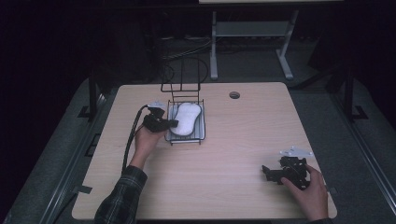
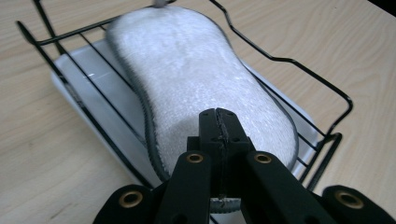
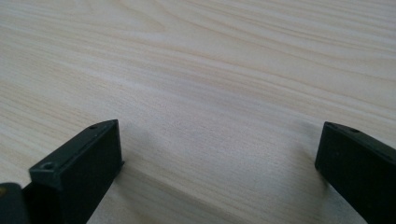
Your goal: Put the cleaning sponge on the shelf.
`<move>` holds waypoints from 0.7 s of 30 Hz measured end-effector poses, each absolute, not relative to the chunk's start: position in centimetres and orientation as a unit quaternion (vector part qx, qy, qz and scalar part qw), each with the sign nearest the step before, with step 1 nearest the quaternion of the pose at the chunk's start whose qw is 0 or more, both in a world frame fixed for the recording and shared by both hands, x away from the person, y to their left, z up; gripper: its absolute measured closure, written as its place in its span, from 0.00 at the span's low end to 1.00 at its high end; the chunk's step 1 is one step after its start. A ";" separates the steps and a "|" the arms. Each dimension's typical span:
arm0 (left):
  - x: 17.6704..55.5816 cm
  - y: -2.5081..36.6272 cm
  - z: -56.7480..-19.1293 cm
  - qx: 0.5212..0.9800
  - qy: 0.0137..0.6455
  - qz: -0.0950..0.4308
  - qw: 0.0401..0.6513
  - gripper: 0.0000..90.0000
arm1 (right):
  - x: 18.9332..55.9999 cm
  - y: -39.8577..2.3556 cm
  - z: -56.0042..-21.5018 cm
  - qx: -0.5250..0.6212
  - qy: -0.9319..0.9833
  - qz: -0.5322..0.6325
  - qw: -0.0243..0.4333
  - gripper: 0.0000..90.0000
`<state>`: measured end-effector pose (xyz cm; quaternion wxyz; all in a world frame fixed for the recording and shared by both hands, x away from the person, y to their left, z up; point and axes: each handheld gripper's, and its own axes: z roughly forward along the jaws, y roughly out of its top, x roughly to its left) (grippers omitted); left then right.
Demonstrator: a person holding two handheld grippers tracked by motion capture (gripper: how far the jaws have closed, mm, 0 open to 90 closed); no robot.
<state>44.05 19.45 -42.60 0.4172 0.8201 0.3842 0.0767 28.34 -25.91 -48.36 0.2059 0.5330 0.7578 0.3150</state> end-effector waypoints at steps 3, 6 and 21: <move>44.0 19.3 -42.6 0.821 0.382 0.074 0.417 1.00 | 28.3 -25.9 -48.4 0.533 0.758 0.315 0.206 0.00; 43.9 19.1 -42.6 0.820 0.382 0.072 0.420 1.00 | 28.3 -25.9 -48.4 0.533 0.758 0.315 0.206 0.00; 42.9 19.9 -41.8 0.820 0.379 0.073 0.423 0.95 | 28.3 -25.9 -48.4 0.533 0.758 0.315 0.206 0.00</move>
